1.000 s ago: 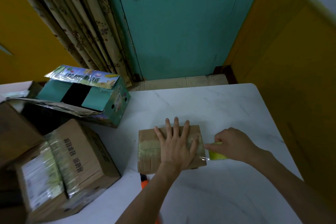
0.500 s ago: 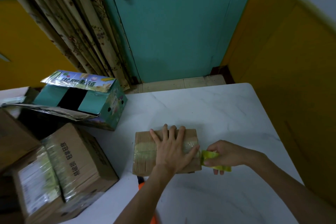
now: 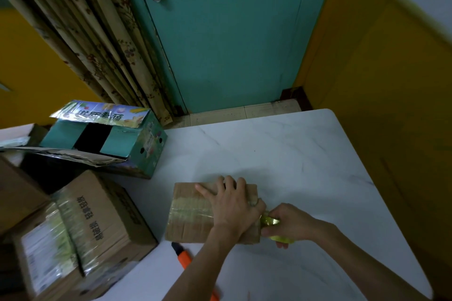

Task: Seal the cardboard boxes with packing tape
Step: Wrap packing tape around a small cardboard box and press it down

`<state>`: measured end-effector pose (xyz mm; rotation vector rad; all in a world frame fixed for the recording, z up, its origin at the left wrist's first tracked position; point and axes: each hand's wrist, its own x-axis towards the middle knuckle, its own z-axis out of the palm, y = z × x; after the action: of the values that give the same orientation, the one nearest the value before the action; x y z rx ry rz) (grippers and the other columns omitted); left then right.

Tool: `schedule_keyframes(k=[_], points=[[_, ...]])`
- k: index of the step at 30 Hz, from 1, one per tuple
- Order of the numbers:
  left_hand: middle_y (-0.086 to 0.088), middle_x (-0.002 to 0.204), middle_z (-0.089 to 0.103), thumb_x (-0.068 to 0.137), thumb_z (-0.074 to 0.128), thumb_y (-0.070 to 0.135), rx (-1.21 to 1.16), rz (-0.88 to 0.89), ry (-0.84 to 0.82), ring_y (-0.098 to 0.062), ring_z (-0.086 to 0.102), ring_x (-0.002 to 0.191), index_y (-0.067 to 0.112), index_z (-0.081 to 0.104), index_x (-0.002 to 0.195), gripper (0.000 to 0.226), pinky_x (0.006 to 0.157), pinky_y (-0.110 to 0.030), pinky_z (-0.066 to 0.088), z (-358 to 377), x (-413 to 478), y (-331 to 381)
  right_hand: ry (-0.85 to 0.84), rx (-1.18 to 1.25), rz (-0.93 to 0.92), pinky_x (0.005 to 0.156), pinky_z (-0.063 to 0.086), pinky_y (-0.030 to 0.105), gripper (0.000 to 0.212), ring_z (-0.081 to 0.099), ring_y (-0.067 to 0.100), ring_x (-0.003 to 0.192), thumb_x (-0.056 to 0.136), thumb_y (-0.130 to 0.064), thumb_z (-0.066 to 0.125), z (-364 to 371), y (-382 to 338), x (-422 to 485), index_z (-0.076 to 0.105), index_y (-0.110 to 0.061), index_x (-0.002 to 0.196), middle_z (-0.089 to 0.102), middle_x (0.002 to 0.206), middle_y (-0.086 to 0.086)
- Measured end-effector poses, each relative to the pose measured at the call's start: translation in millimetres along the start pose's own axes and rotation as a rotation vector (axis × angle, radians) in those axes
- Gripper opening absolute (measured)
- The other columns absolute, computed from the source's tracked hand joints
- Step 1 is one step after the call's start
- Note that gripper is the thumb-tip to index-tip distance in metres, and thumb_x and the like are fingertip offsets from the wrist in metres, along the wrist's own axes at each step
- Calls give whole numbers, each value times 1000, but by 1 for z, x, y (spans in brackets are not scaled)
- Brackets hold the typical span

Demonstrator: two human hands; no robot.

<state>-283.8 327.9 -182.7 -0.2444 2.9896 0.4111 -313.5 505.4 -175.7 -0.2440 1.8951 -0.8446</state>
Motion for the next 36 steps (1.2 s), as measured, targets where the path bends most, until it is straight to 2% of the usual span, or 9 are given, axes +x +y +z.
schedule_keyframes(k=[5, 9, 16, 21, 23, 25, 28, 32, 36], points=[[-2, 97, 56, 73, 48, 69, 0, -7, 29, -30, 55, 102, 23, 60, 94, 52, 101, -87, 2, 5, 0, -2, 36, 13, 73, 51, 51, 27, 34, 67, 24, 54, 78, -37, 77, 2, 12, 14, 65, -5, 68, 69, 61, 14], [0, 97, 55, 73, 48, 67, -21, -16, 39, -28, 53, 104, 23, 61, 95, 51, 101, -85, -5, 2, 0, -1, 1, 26, 63, 53, 53, 29, 38, 68, 25, 56, 80, -40, 78, 0, 13, 16, 66, -6, 67, 70, 64, 16], [8, 113, 53, 75, 41, 68, -53, -10, -93, -20, 48, 117, 26, 58, 111, 58, 105, -82, -9, -22, 4, -3, 53, -77, 16, 49, 51, 26, 45, 65, 18, 50, 81, -46, 76, -26, -9, -27, 67, -4, 69, 67, 55, 7], [12, 105, 52, 79, 54, 62, -253, -62, -57, -16, 49, 113, 28, 56, 102, 41, 111, -78, -5, -52, 12, -13, 132, -185, -75, 54, 56, 29, 44, 72, 27, 59, 85, -45, 72, -36, -50, -46, 68, -3, 75, 71, 64, 11], [15, 103, 52, 74, 48, 66, -344, -67, -48, -14, 48, 111, 31, 56, 102, 46, 113, -76, 1, -62, 10, -25, 88, -202, -88, 57, 56, 29, 40, 73, 28, 63, 88, -42, 69, -41, -72, -51, 69, -3, 80, 72, 67, 10], [20, 99, 50, 68, 43, 68, -460, -59, -23, -9, 46, 104, 36, 55, 101, 47, 112, -70, 19, -70, 6, -42, 35, -251, -94, 55, 54, 25, 39, 72, 23, 62, 90, -44, 66, -42, -94, -58, 70, -6, 83, 74, 70, 8], [24, 98, 53, 71, 50, 61, -637, -56, 50, -3, 47, 97, 41, 54, 100, 35, 97, -55, 41, -73, -2, -71, 50, -400, -126, 50, 50, 19, 42, 70, 12, 54, 89, -53, 64, -35, -122, -60, 69, -12, 80, 72, 66, 4], [24, 98, 55, 75, 54, 57, -754, -93, 108, -5, 53, 96, 49, 53, 101, 27, 95, -57, 43, -71, -10, -92, 218, -774, -212, 52, 40, 22, 59, 61, 10, 48, 84, -71, 57, -22, -134, -37, 62, -14, 69, 61, 56, -2], [26, 101, 52, 77, 54, 58, -794, -94, 106, -8, 54, 99, 50, 52, 105, 29, 99, -62, 41, -70, -10, -102, 330, -796, -247, 53, 34, 27, 64, 45, 7, 52, 72, -82, 58, -25, -121, -6, 52, -19, 58, 48, 54, -4]])
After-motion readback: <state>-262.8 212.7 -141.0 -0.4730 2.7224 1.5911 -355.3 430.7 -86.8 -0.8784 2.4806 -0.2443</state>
